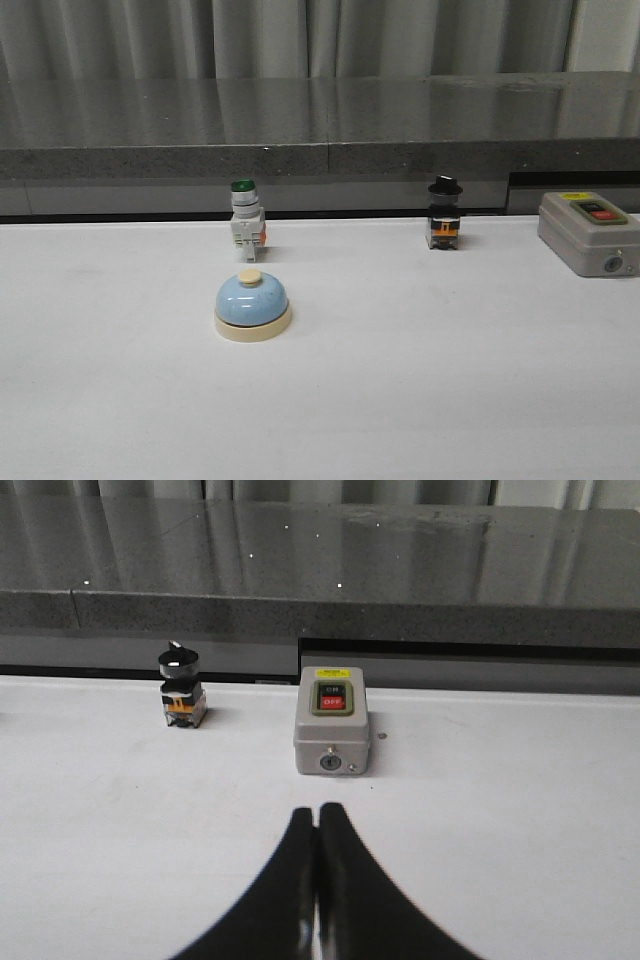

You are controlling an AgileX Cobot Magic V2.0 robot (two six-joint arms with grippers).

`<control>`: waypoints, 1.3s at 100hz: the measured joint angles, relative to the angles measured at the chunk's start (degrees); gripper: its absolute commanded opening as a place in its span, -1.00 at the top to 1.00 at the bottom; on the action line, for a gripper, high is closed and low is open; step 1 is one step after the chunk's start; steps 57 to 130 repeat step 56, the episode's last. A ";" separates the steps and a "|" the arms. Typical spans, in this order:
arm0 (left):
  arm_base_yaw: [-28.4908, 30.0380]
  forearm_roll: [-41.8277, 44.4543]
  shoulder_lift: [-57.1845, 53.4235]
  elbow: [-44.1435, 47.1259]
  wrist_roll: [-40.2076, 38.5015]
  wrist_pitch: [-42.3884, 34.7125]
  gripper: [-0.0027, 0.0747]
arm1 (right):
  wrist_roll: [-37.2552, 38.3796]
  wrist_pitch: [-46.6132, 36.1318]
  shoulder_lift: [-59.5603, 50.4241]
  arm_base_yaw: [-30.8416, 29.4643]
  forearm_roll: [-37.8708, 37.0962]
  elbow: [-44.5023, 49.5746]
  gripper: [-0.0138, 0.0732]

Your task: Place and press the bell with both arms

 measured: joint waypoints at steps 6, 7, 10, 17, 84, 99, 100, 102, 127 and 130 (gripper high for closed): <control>0.00 0.00 0.00 0.00 0.00 0.00 0.98 | 0.00 -0.75 0.00 0.00 0.00 0.00 0.84; 0.00 0.00 0.00 0.00 0.00 0.00 0.98 | 0.00 -0.75 0.00 0.00 0.00 0.00 0.84; 0.00 0.00 0.00 0.00 0.00 0.00 0.98 | 0.00 -0.90 0.00 0.00 0.00 0.00 0.84; 0.00 0.00 0.00 0.00 0.00 0.00 0.98 | 0.00 -0.99 0.00 0.00 0.00 0.00 0.84; 0.00 0.00 0.00 0.00 0.00 0.00 0.98 | 0.00 -1.09 0.00 0.00 -0.02 0.00 0.84; 0.00 0.00 0.00 0.00 0.00 0.00 0.98 | 0.00 -1.09 0.00 0.00 -0.02 0.00 0.84; 0.00 0.00 0.00 0.00 0.00 0.00 0.98 | 0.00 -1.09 0.00 0.00 -0.02 0.00 0.84; 0.00 0.00 0.00 0.00 0.00 0.00 0.98 | 0.00 -1.09 0.00 0.00 -0.02 0.00 0.84; 0.00 0.00 0.00 0.00 0.00 0.00 0.98 | 0.00 -1.09 0.00 0.00 -0.02 0.00 0.84; 0.00 0.00 0.00 0.00 0.00 0.00 0.98 | 0.00 -1.09 0.00 0.00 -0.02 0.00 0.84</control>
